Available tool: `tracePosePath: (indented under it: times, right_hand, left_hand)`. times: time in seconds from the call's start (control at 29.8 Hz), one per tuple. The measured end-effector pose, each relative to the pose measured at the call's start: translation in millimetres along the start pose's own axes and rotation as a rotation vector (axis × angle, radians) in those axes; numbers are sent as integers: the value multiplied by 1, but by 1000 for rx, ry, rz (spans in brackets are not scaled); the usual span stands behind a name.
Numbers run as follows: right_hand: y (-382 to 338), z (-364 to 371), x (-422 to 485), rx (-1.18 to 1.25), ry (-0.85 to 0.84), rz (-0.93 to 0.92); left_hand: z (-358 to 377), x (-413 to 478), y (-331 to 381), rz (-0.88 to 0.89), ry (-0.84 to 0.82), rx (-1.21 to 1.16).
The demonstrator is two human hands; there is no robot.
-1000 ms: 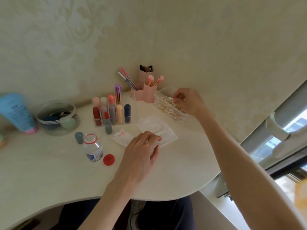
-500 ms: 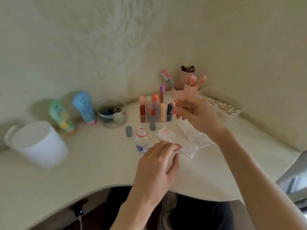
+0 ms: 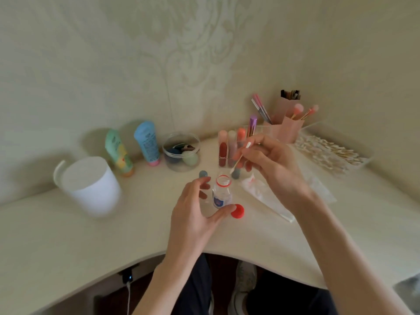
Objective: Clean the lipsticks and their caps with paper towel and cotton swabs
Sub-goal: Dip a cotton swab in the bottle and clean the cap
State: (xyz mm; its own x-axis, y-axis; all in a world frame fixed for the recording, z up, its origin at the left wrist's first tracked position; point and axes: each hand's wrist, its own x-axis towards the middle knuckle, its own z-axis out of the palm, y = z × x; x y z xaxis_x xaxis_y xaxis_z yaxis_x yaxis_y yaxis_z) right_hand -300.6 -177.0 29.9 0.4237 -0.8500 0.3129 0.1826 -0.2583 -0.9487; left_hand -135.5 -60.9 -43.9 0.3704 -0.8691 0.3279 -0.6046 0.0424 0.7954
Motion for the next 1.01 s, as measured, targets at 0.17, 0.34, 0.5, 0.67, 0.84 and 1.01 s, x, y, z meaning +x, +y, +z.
tracePosePath:
  times: [0.17,0.34,0.5,0.67,0.84,1.01]
  right_hand:
    - [-5,1,-2,83,12,35]
    - [-6,0,1,83,-34,50]
    - [4,-6,1,56,-47,28]
    - [10,-7,-1,-19,-45,19]
    - [6,-8,-5,-75,-68,-16]
    - [7,-6,-7,-81,-72,1]
  left_hand:
    - [6,11,-3,-59,-71,-73]
    - [1,11,0,-27,-58,-129]
    - [-9,17,-2,43,-28,-101]
    - [-12,23,-9,84,1,-89]
    - [-11,25,-15,131,10,-103]
    - [-12,23,-21,125,-2,-124]
